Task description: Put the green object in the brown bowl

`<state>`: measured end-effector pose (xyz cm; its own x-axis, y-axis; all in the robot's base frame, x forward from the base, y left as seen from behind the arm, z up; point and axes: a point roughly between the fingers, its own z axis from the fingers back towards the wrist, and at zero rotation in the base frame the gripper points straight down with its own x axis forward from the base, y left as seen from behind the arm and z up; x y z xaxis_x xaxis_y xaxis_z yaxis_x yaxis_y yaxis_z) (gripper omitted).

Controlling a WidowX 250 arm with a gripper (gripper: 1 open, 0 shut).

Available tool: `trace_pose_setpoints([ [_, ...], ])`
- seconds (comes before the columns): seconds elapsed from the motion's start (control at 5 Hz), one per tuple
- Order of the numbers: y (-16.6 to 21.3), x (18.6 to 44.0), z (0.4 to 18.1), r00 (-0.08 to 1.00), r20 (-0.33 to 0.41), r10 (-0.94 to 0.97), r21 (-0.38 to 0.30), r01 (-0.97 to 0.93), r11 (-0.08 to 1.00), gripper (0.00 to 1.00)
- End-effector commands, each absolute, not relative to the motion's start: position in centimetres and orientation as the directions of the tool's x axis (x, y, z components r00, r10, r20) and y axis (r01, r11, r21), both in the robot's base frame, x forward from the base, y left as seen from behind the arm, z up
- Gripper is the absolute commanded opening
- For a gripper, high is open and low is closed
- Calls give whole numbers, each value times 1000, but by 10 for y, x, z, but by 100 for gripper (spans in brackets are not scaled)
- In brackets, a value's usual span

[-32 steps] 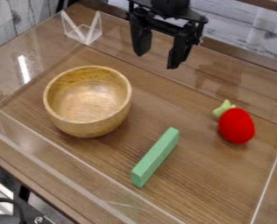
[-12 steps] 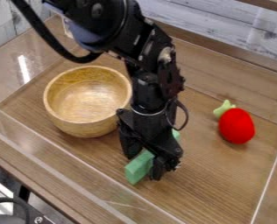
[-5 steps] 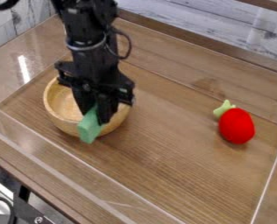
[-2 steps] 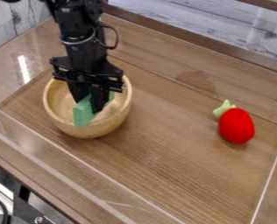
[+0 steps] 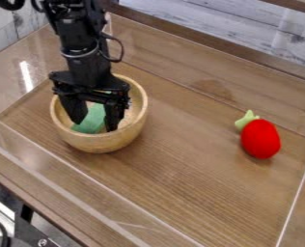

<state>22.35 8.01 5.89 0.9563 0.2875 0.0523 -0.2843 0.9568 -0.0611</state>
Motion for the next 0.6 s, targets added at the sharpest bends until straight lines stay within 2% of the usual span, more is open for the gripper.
trace_pose_setpoints([
  [0.0,82,224,66,939,81,334,-50,-331,942,100],
  [0.4,64,234,79,943,67,327,-47,-325,945,100],
])
